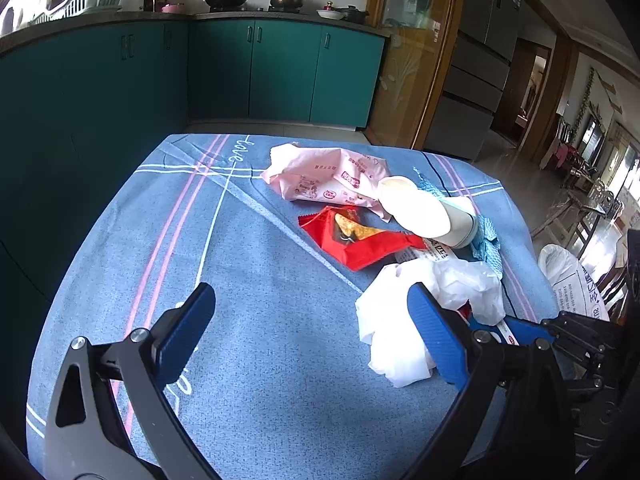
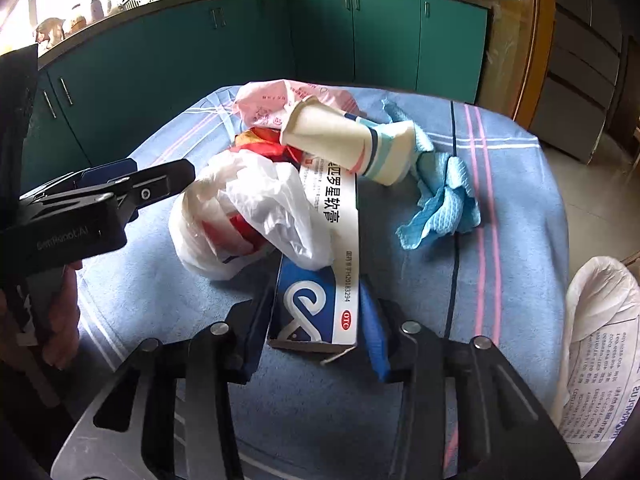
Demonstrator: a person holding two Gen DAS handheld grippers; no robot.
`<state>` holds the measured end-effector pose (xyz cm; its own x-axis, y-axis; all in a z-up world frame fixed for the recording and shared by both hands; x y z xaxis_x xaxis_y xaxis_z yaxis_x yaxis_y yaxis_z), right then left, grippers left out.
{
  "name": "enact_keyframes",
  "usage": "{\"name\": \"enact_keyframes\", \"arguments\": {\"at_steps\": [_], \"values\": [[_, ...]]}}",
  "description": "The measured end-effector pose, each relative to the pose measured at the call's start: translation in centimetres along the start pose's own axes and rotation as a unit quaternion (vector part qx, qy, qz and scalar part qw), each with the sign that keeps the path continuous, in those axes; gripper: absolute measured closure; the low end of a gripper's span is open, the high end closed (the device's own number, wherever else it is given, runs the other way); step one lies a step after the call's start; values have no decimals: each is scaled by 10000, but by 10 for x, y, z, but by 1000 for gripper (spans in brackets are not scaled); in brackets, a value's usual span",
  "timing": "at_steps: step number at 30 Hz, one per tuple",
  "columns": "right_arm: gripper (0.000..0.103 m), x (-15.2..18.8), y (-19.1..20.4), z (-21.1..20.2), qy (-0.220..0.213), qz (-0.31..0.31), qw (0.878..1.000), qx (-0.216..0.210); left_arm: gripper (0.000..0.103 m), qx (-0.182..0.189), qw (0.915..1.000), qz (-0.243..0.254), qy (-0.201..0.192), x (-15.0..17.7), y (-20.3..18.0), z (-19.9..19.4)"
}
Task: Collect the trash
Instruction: 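Grasp the white plastic bag with the left tool while the right tool grasps the medicine box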
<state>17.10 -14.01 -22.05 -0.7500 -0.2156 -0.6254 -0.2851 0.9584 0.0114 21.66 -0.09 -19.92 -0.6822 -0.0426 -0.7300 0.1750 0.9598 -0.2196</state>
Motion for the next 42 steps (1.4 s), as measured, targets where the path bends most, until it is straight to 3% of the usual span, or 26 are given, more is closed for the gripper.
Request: {"name": "enact_keyframes", "arguments": {"at_steps": [10,13,16,20,26,30,36,38,40,42], "values": [[60,28,-7,-31,313,-425,9966,-637,7,39,9997,-223,-6,-2,8,-2],[59,38,-15,-33,373,-577,9967,-428,7,58,9997,-246,0,-1,7,-1],[44,34,-28,-35,261,-368,9986,-291,7,86,9997,-229,-15,-1,5,-1],[37,23,-39,-40,31,-37,9998,-167,7,225,9996,-134,-56,-1,-6,-1],[35,10,-53,-42,-200,613,9978,-175,5,429,9986,312,-72,0,-34,-1],[35,6,-63,-38,-211,936,9954,-48,4,443,9975,529,124,7,-46,8],[34,7,-60,-27,-60,938,9955,73,5,401,9953,863,165,13,-59,12],[34,8,-55,-25,-45,867,9962,81,13,400,9941,998,141,13,-62,11],[34,9,-50,-24,-47,788,9968,83,29,495,9924,1095,249,17,-66,12],[34,8,-44,-24,-62,694,9975,73,39,573,9916,1105,345,21,-66,14]]}}
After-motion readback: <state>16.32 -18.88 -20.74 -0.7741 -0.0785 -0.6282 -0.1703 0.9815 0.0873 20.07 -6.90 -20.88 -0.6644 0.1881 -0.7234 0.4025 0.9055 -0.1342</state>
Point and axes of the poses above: each gripper's, at about its wrist camera, not at the fingertips, and z roughly the way its jaws point, y to its left, x to its underside, the point moved 10 cm from there along z, roughly the way its jaws point, and after that the axes turned 7 degrees about x, right-handed, at the moved point
